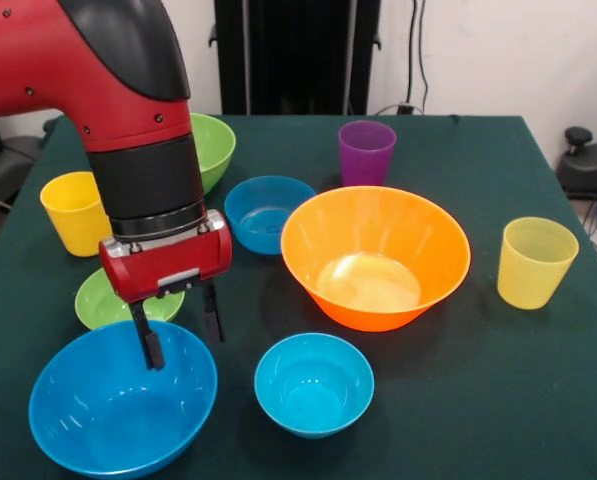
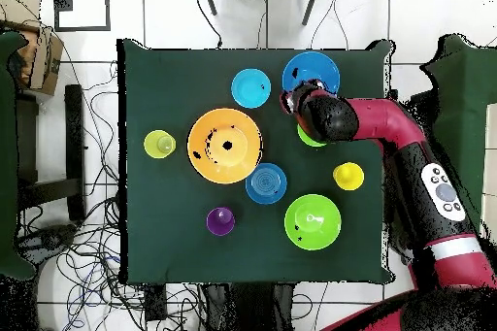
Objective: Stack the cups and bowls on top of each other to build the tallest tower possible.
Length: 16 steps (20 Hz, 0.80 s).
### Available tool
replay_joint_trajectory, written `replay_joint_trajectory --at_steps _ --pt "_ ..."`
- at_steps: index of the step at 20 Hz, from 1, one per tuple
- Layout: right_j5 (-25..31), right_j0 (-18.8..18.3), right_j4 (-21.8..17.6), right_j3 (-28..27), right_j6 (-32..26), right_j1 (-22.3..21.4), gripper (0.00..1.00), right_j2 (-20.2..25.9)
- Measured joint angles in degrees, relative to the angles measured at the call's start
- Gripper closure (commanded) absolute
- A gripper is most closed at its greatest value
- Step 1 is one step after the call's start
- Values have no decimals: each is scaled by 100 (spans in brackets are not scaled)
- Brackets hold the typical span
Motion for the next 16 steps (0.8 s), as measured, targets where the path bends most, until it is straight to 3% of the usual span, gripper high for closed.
replay_joint_trajectory --at_steps 16 --pt "-284 207 -43 23 1 40 0 -297"
